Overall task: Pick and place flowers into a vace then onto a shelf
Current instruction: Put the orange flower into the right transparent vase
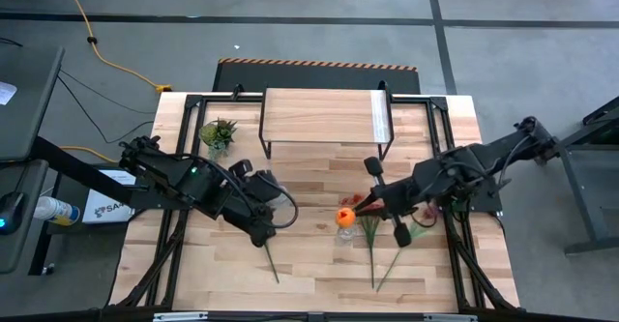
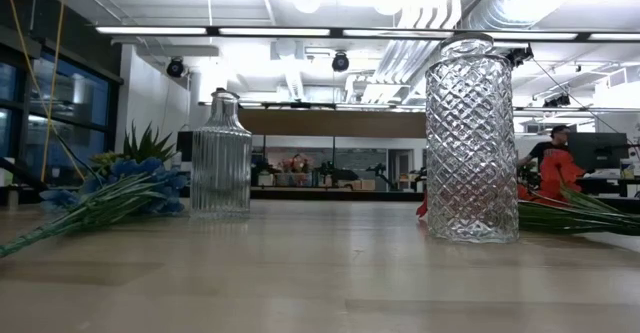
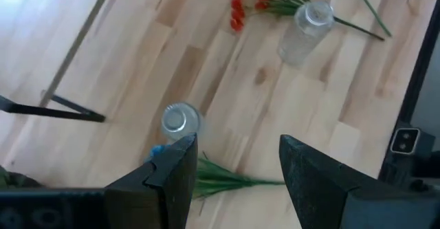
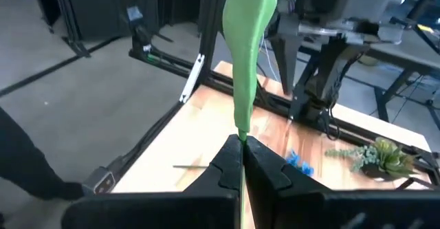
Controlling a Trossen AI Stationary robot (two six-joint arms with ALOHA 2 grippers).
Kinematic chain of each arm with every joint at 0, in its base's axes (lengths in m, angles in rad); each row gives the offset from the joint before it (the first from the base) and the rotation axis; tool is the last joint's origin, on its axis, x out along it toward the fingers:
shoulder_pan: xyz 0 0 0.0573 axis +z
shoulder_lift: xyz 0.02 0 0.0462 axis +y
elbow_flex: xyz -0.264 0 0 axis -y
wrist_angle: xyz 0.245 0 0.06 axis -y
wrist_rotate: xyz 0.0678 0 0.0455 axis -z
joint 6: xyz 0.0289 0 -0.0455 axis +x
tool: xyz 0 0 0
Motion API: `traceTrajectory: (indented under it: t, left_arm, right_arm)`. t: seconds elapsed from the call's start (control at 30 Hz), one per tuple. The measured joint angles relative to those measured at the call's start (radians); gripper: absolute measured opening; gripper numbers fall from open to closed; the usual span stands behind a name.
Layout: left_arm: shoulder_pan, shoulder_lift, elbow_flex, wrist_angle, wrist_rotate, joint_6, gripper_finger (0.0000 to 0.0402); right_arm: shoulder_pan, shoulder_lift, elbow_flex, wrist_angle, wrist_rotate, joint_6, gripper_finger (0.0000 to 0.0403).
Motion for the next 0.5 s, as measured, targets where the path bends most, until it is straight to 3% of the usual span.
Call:
traceTrajectory:
  t: [0.2,0.5]
  left_arm:
    - [-0.031,0.0,-0.003,0.001,0.007,-0.01,0.0237]
    - [-0.105,0.0,-0.102,0.001,0.004,-0.099,0.0237]
  right_arm:
    - [0.0,0.038,0.0,-0.007,0.059,0.001,0.0]
    - [0.0,0.055,0.0,0.015,0.157,0.027,0.0]
